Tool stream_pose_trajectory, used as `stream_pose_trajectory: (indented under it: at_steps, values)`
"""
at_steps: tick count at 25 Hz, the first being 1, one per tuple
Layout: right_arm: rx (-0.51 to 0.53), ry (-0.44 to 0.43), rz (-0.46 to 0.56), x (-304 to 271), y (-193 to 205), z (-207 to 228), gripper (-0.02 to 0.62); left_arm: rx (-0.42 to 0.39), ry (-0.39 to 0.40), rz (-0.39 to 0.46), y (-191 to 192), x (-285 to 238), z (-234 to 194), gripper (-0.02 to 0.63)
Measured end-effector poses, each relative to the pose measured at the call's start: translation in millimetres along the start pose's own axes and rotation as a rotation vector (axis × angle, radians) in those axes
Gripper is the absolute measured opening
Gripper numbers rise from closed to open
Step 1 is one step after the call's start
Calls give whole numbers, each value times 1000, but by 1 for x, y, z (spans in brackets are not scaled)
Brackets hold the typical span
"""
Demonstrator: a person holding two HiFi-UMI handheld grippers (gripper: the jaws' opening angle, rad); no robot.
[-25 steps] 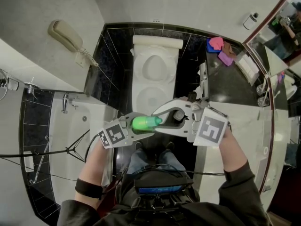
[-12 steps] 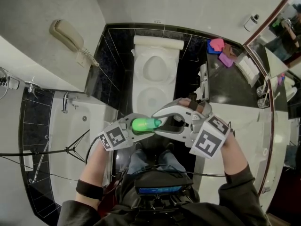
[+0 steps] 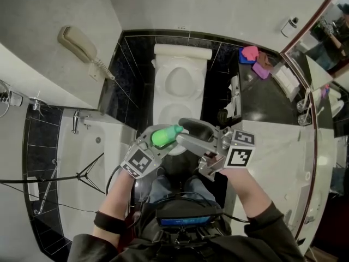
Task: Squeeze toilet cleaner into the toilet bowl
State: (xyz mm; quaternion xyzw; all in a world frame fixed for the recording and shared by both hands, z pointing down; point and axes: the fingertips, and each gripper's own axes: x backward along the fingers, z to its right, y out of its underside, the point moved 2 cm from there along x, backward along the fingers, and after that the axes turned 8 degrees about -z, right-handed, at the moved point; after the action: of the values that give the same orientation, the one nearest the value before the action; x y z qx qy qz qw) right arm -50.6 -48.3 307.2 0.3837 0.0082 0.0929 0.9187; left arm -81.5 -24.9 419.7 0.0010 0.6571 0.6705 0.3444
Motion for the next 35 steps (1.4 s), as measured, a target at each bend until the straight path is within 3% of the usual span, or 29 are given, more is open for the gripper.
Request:
stream_pose_trajectory:
  at_steps: [3,7,15,16,19,24,28,35]
  values:
    - [-176,49,34,-9,15,11,278,24,-10,-11,4,-5,-2,186]
    - [-330,87,108,-13,17,15,276,38,-33,-35,13,-11,-3,186]
    - [-324,180,75,-18,10,14,270,50,-104,-82,22,-17,-11,186]
    - [-313,187,65,-18,11,14,233,48,-109,-86,21,-17,-12,186]
    - [-255,230,31,-17,12,16,159,38,-108,-89,19,-17,-12,186]
    - [-98,245,-33,-10,7,10,158,38,-24,-64,14,-15,-2,186]
    - [63,141,-122,-7,10,-1,160,40,122,-38,10,-11,15,186]
    - [504,-40,-383,0,23,-31,156,-20,395,-37,5,7,48,186]
